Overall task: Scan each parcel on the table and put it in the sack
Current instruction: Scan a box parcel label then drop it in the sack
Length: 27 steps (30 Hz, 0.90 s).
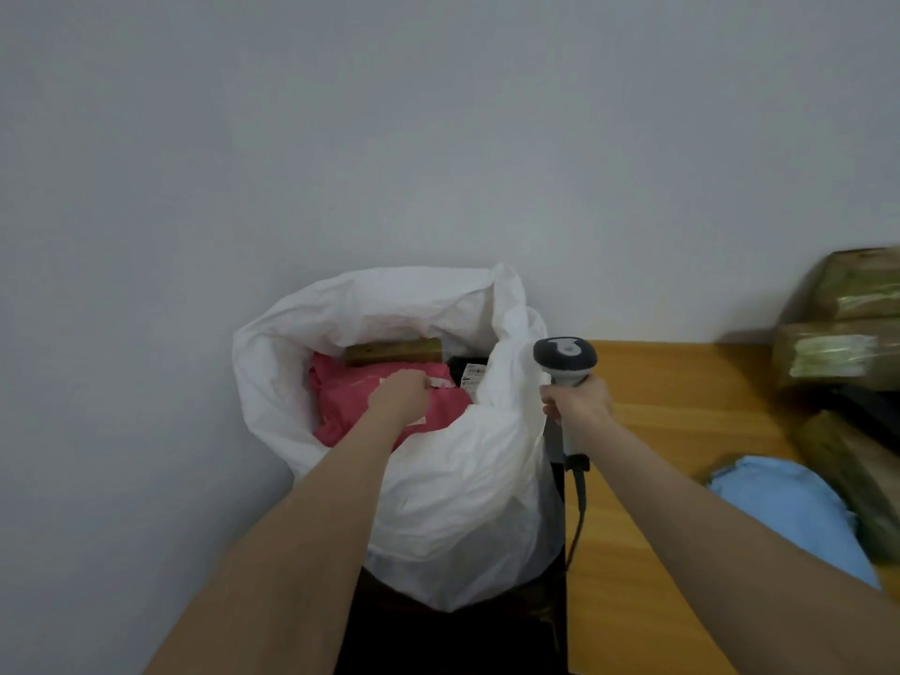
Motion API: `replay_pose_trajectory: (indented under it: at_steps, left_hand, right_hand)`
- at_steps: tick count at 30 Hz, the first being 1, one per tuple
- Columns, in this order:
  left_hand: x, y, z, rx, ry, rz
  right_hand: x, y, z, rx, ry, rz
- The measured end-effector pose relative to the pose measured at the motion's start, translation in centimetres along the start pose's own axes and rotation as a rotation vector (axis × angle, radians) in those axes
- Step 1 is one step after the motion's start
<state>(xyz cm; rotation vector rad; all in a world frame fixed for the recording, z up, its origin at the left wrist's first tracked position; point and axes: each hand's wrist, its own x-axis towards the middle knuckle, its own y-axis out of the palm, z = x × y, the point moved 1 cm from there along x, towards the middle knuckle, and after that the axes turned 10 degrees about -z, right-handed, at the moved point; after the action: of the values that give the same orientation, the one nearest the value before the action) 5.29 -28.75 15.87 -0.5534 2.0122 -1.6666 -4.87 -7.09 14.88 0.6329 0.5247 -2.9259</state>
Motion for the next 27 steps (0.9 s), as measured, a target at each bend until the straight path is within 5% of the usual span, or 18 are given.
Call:
replay_pose_trajectory:
  at_steps: [8,16,27]
  left_hand:
    - [-1.5,-3.9,-9.0,-0.122,0.146,-0.258]
    - [-5.1,-1.8,-17.4,-0.131,0.413,-0.166]
    - [-12.5,2.6,-32.9,-0.099,0.682,-0.022]
  right_hand:
    - [-3.2,-4.7,-0.7,0.417,0.272,0.051]
    - [-8.3,-10.9,-4.2,0.421,0.331,0.163]
    - [-9.5,-27.6,-9.5,0.359,0.259,-0.329]
